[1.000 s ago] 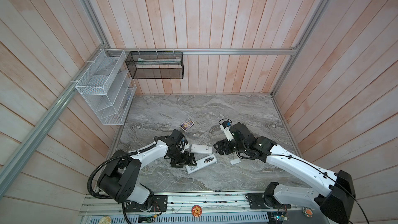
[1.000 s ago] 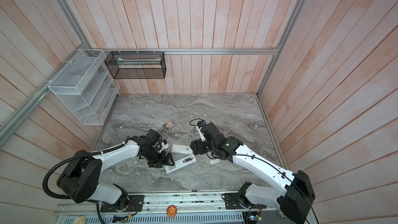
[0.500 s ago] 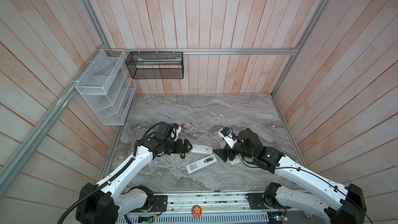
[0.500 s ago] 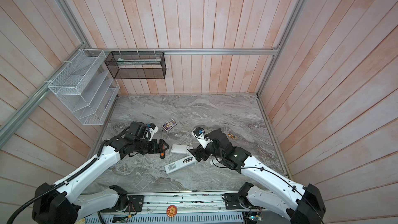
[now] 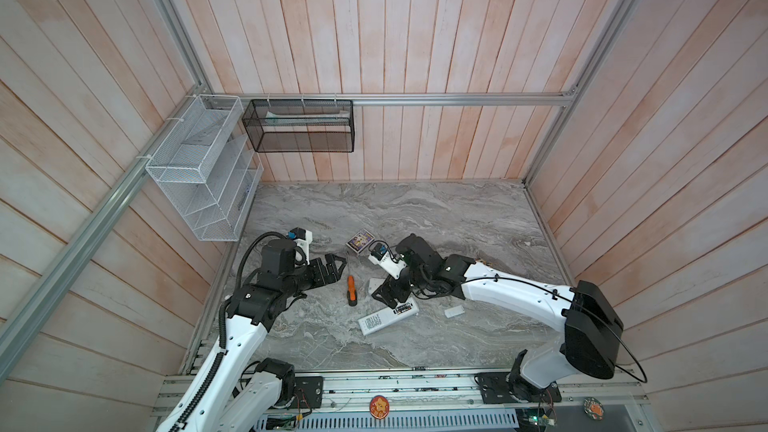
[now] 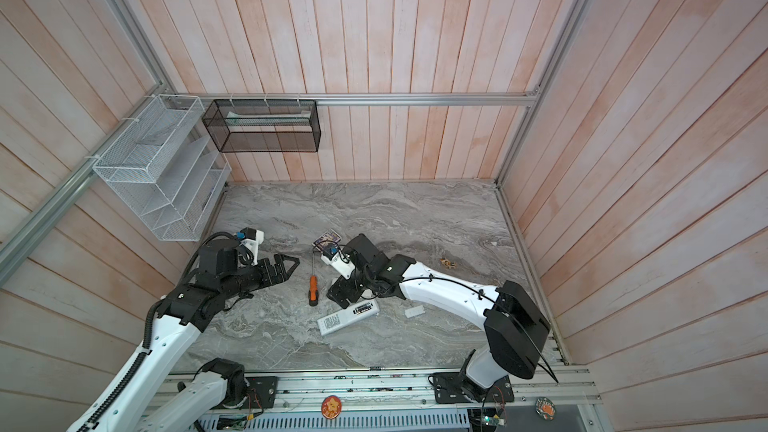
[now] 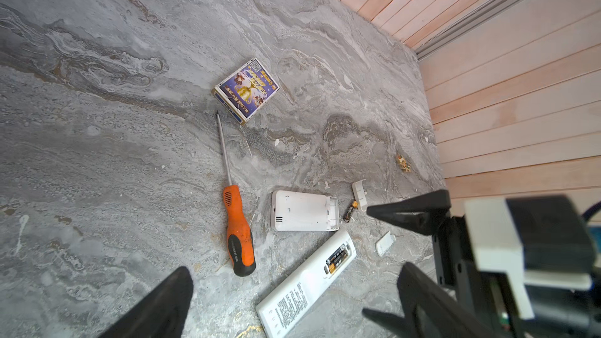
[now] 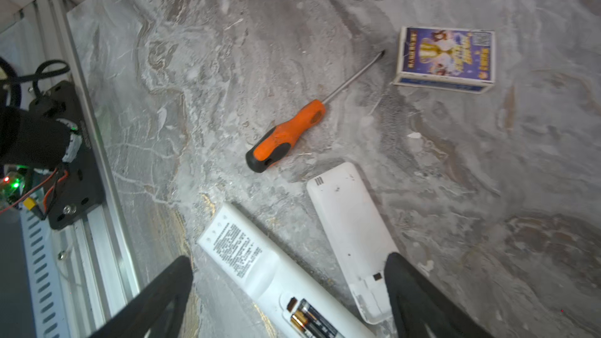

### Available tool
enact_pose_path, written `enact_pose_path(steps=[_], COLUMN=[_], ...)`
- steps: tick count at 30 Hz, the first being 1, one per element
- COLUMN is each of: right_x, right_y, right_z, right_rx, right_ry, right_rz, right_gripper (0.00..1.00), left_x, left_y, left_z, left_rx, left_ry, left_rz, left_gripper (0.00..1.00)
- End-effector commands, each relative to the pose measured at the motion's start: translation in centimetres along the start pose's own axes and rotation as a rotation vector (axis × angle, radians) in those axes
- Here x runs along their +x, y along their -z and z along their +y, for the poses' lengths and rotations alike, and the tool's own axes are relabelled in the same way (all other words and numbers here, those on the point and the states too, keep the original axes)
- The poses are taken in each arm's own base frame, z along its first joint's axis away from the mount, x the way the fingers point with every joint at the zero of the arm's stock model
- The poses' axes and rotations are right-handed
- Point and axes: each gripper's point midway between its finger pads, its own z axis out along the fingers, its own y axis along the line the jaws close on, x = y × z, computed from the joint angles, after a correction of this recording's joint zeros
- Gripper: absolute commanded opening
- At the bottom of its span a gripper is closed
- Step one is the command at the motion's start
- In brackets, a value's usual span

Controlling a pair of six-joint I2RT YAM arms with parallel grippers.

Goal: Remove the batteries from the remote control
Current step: 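Reach the right gripper toward the orange screwdriver while the left arm draws back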

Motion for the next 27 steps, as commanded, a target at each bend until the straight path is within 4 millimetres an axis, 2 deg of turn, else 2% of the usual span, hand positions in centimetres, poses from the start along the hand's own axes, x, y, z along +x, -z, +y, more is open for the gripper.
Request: enact_pose_path(steps=[1, 5, 9, 12, 15, 18, 27], right_x=[-1.6, -2.8, -2.6, -2.8, -2.8, -2.7, -1.6], right_y=[-0.8, -4.0, -7.6, -9.1, -10.3, -11.4, -14.0], right_z=[-1.9, -3.5, -3.3, -3.1, -2.9, -2.7, -2.0], right_rx=[0.040, 0.082, 0.080, 0.079, 0.094, 0.127, 0.167], right_ry=[-0.003, -0.170, -0.291, -0.368, -0.415, -0.417, -0.432], right_rz=[0.026, 0.155, 0.251, 0.265, 0.285, 0.307, 0.364], right_gripper=[0.91, 0.86, 0.83, 0.82, 0.80, 0.79, 0.72], left_x=[-0.7, -1.8, -2.8, -3.2, -3.0, -2.7, -2.3], left_y=[0.9, 2.6, 5.5, 7.8, 9.2, 9.7, 9.4], left_z=[0.3, 0.6, 0.8, 0.8, 1.0, 1.1, 0.8], left_rx=[-0.010, -0.040, -0.065, -0.071, -0.076, -0.076, -0.058], left_ry=[0.006, 0.008, 0.002, -0.007, -0.016, -0.026, -0.055], left_rz=[-0.066, -0.162, -0.297, -0.399, -0.458, -0.477, -0.454], left_gripper=[1.00, 1.00, 1.00, 1.00, 1.00, 1.00, 1.00])
